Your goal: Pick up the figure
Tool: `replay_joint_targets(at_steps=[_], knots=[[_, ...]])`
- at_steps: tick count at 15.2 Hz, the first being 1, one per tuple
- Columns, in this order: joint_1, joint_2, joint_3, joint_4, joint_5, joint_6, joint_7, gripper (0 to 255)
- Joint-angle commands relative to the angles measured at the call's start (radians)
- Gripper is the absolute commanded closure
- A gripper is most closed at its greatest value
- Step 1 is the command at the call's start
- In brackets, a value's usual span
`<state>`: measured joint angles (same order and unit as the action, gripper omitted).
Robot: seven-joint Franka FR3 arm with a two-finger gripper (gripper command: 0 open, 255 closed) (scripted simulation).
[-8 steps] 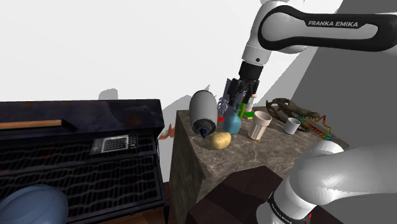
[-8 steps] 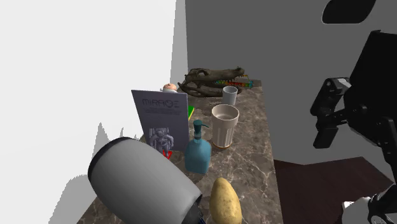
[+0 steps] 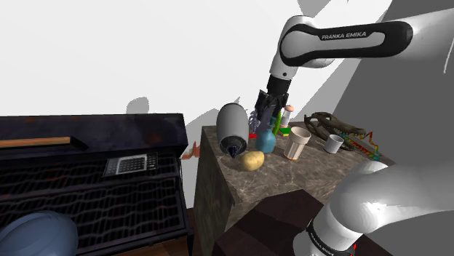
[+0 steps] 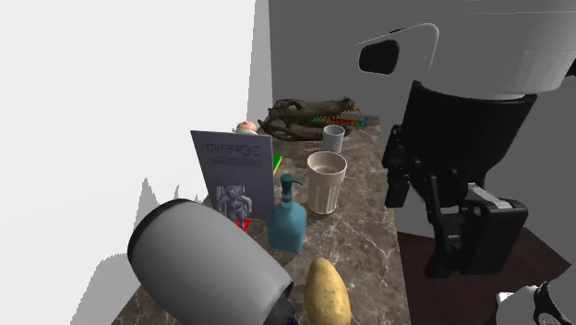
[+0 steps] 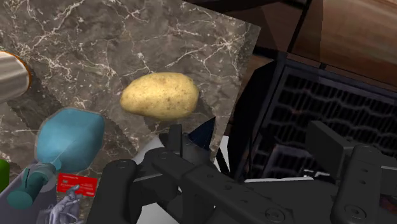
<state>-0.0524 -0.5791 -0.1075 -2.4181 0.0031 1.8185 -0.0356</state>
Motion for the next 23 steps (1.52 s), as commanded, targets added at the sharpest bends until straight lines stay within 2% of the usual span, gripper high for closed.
replay_joint_targets(at_steps=[1,11,17,23], knots=[[-0.013,0.07,-0.026,0.025,-0.02,0.048,-0.031,0],[-0.055,0.401,-0.118,0.2,-0.054,0.227,-0.141,0],[-0.084,0.611,-0.16,0.36,-0.034,0.291,-0.211,0],[-0.129,0.826,-0.183,0.563,0.006,0.317,-0.277,0]])
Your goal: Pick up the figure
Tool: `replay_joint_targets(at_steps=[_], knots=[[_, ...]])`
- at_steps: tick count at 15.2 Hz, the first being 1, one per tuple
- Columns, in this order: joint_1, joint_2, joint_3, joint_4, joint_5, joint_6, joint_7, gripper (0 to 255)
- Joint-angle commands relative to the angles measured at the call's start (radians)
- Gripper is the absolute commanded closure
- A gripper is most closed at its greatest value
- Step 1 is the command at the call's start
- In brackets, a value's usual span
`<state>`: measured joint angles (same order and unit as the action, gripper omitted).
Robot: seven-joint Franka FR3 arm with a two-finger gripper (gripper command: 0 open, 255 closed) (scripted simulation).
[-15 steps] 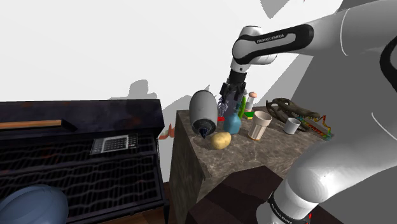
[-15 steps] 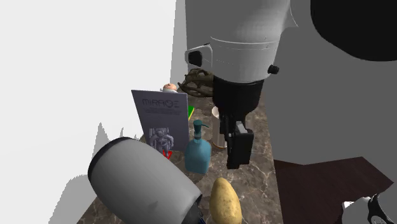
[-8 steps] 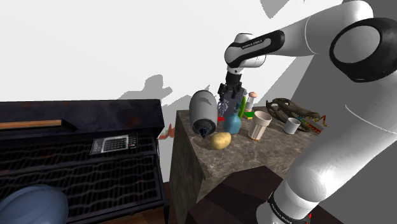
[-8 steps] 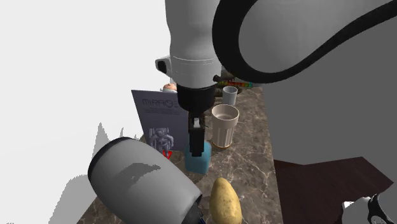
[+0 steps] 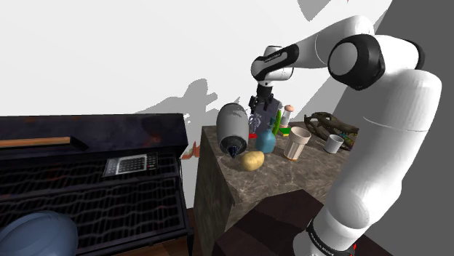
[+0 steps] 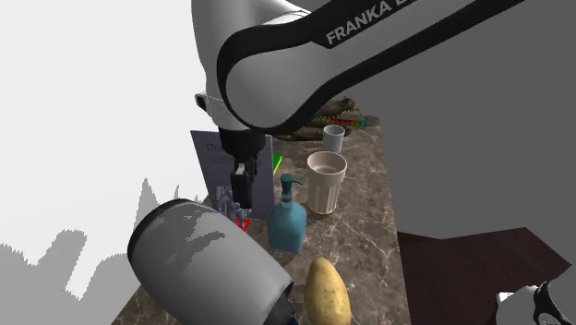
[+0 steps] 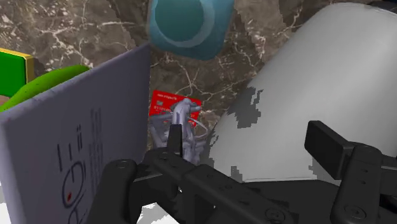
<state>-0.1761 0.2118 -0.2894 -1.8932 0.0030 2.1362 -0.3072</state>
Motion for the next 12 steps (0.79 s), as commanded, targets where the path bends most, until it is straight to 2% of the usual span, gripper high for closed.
replay_joint_targets(at_steps=[1,6,12], knots=[[-0.014,0.071,-0.003,0.076,0.013,-0.001,-0.016,0],[-0.067,0.255,-0.006,0.291,0.048,-0.018,-0.057,0],[-0.071,0.288,0.0,0.257,0.057,0.048,-0.059,0]])
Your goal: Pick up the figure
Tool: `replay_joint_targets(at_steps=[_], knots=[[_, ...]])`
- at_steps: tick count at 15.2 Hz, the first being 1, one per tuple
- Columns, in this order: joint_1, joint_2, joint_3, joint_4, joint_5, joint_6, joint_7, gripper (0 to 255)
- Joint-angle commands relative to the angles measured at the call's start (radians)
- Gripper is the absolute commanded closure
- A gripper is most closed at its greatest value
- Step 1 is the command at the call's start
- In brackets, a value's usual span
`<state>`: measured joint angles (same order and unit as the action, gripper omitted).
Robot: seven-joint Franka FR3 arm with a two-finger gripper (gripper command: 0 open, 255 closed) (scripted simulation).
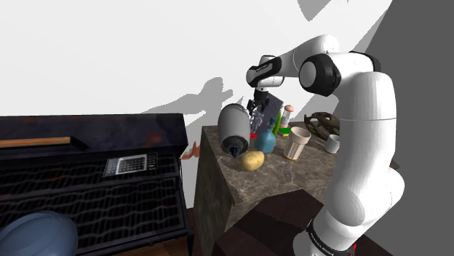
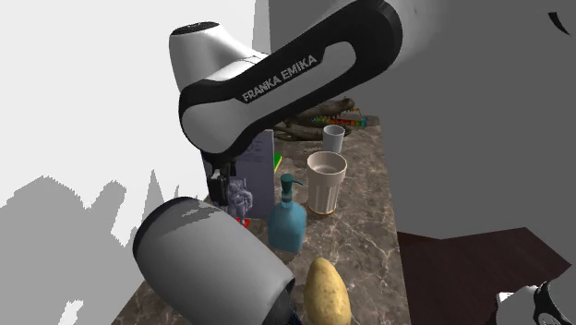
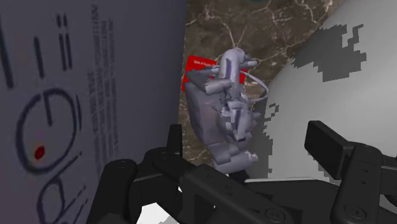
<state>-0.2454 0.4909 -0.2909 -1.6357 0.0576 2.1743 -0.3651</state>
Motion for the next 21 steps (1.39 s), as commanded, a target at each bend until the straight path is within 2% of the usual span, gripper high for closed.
replay_joint_targets(at_steps=[1,3,4,12,21], knots=[[-0.002,0.015,0.002,-0.006,0.004,0.02,-0.001,0],[-0.002,0.018,0.003,-0.008,0.005,0.026,-0.001,0],[-0.003,0.019,0.003,-0.007,0.005,0.026,-0.002,255],[-0.007,0.03,0.005,-0.008,0.01,0.039,-0.006,255],[0.002,-0.026,-0.005,0.036,-0.007,-0.061,0.001,255]])
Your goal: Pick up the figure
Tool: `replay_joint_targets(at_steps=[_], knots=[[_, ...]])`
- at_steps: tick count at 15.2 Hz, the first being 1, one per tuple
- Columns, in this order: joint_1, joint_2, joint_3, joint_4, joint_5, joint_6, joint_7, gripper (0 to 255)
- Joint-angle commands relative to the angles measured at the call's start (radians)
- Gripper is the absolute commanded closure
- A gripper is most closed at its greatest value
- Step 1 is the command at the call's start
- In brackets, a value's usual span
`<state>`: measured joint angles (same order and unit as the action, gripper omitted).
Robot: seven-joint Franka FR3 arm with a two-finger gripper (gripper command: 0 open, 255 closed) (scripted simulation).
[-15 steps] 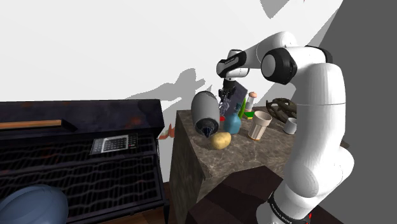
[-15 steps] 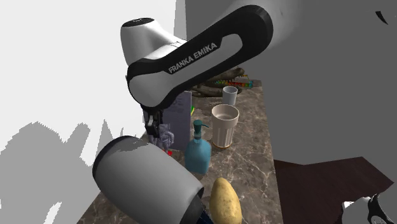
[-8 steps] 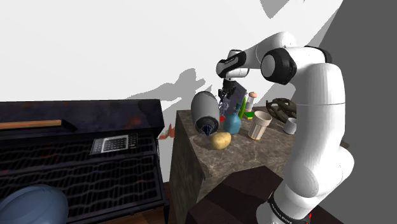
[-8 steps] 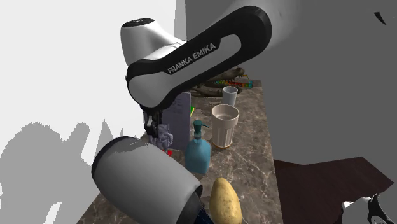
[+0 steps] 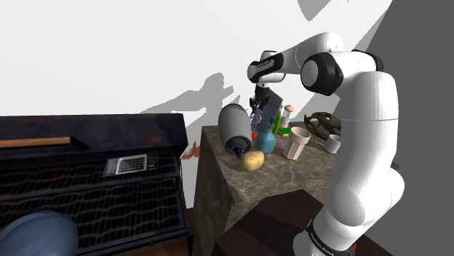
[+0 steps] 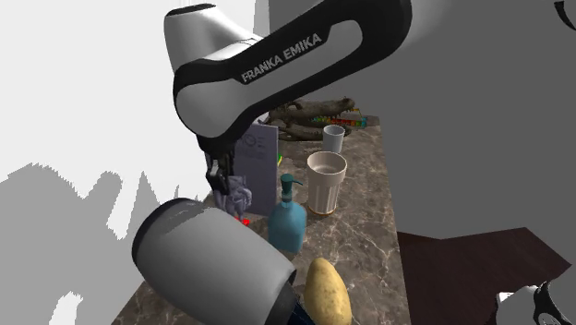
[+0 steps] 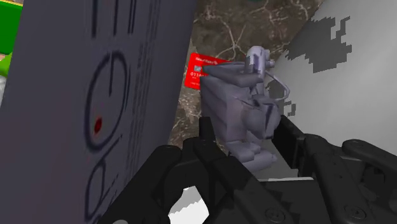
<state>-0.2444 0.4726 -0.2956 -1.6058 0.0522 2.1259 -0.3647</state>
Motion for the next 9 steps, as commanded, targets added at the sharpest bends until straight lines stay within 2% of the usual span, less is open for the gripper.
replay_joint_targets(at_steps=[1,9], knots=[[0.002,-0.012,-0.001,0.013,-0.003,-0.024,0.0,255],[0.003,-0.037,-0.005,0.061,-0.01,-0.095,0.0,255]])
